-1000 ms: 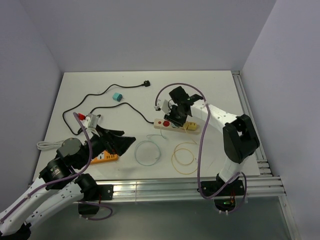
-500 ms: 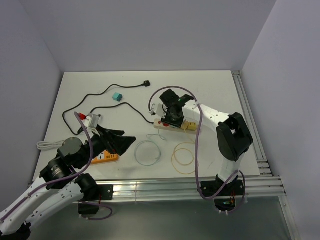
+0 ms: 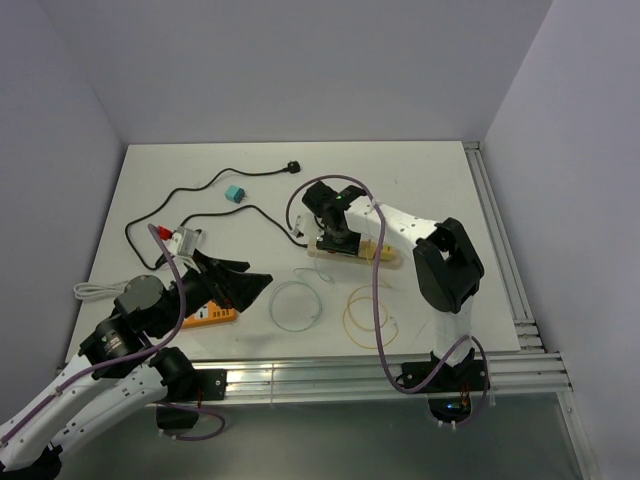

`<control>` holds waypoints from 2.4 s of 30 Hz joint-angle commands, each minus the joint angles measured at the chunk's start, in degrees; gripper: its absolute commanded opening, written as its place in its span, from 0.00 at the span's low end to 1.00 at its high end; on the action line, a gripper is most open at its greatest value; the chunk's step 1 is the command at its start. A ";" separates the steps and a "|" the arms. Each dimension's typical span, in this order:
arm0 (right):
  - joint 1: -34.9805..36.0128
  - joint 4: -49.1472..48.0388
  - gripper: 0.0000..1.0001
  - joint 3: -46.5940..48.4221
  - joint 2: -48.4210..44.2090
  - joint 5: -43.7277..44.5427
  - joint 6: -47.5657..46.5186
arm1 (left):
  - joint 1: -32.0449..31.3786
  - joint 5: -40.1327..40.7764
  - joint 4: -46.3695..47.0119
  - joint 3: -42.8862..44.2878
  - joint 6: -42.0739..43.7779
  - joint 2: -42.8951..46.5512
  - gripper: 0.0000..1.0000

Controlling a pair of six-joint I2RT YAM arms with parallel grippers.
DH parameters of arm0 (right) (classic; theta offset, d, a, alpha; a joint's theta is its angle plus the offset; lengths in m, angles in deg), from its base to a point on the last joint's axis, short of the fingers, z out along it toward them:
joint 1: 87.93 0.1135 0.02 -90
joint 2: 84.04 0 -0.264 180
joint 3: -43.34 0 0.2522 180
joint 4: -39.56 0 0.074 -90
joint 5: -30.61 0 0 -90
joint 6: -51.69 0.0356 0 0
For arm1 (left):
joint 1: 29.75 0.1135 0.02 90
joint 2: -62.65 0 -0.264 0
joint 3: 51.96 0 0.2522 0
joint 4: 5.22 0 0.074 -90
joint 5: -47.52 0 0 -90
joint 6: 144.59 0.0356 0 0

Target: Insert the plug

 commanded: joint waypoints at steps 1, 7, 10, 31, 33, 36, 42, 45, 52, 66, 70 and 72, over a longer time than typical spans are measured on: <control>-1.91 -7.49 0.00 -6.48 10.91 -9.14 1.78 | 0.04 -1.08 2.07 0.92 -0.41 0.33 1.00; -1.82 -3.29 0.00 1.24 18.88 -10.04 2.83 | 0.04 -2.14 2.87 1.44 -0.15 -1.69 1.00; -1.47 -2.22 0.00 3.01 20.05 -9.59 3.89 | 0.04 -1.26 2.08 1.53 0.11 -0.73 0.99; 1.96 -7.23 0.00 8.99 24.97 -9.50 8.29 | 0.04 -1.43 2.77 0.57 -1.29 0.06 0.99; 1.52 -4.53 0.00 12.23 27.06 -9.50 6.89 | 0.04 -2.48 3.22 0.48 -1.64 -0.90 0.99; 1.87 -3.72 0.00 13.38 28.66 -7.83 6.70 | 0.13 -2.49 3.22 0.74 -1.64 -1.69 1.00; 1.96 -8.28 0.00 8.21 23.49 -9.15 5.56 | 0.04 -2.49 3.66 0.30 -2.43 -1.52 0.99; 1.96 -11.45 0.05 4.69 19.79 -10.81 5.30 | 0.13 -1.70 3.04 0.39 -2.26 -1.43 0.99; 1.96 -14.97 0.37 1.61 14.43 -12.49 7.14 | 0.04 -1.08 2.25 0.48 -2.87 -1.08 1.00; 1.17 -20.59 1.00 -2.61 2.74 -9.50 12.15 | 0.13 -1.08 1.90 0.04 -4.54 -0.99 1.00; 0.03 -19.80 1.00 -3.14 0.28 -5.99 14.08 | 0.13 -1.08 1.11 0.47 -4.89 -1.25 1.00; -0.67 -20.68 1.00 -4.45 -2.18 -4.76 14.61 | 0.04 0.57 0.93 1.00 -4.81 -1.26 1.00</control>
